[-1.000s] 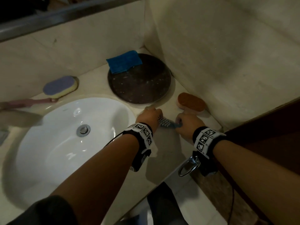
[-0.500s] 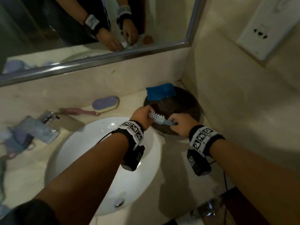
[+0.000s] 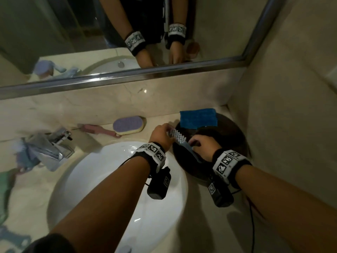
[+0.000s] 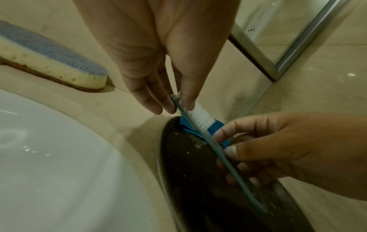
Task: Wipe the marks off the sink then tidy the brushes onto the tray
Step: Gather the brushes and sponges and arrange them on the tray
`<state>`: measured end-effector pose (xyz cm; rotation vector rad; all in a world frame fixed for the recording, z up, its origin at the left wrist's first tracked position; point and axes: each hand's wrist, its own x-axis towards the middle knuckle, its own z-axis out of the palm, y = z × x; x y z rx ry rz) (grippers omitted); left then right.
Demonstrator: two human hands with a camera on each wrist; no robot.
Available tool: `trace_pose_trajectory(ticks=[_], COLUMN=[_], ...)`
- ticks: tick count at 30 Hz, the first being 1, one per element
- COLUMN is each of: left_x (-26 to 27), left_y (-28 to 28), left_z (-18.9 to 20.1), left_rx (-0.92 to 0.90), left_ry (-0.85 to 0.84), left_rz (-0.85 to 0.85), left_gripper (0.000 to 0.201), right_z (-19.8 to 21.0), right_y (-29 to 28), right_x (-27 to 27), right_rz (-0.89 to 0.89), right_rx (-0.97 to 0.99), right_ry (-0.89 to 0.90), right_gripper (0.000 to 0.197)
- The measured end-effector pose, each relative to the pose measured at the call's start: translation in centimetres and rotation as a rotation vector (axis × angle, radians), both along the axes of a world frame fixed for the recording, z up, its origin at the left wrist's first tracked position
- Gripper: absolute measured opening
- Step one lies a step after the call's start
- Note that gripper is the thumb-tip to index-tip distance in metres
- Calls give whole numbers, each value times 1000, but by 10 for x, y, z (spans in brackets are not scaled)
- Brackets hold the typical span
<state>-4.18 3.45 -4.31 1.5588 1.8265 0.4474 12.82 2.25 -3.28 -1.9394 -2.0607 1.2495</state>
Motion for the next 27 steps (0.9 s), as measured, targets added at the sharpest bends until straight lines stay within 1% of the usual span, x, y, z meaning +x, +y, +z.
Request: trace_pose_trajectory(ticks=[5, 8, 12, 15, 20, 22, 27], left_x=[5, 10, 13, 11, 8, 6, -1], left_y=[20, 32, 43, 48, 51, 47, 30], left_z=[-11, -17, -27, -31, -29, -26, -4], left_rx=[-20, -35, -44, -37, -51, -62, -62], left_ry=[-65, -114, -130, -105, -99, -95, -42], left_rz=[-27, -67, -104, -107, -138, -159, -229], left_gripper=[30, 29, 30, 33, 40, 43, 49], right_z=[-19, -27, -37, -41, -45, -44, -30], right_y=[8, 11, 18, 21, 23, 22, 21], right_x=[-3, -5, -7, -12, -18, -18, -16], right_rz=[-119, -205, -229, -247, -238, -208, -100], right_rx=[-47, -87, -93, -97, -64, -48, -48], right_ry=[71, 73, 63, 92, 57, 26, -63], right_gripper=[20, 20, 24, 23, 26, 27, 22])
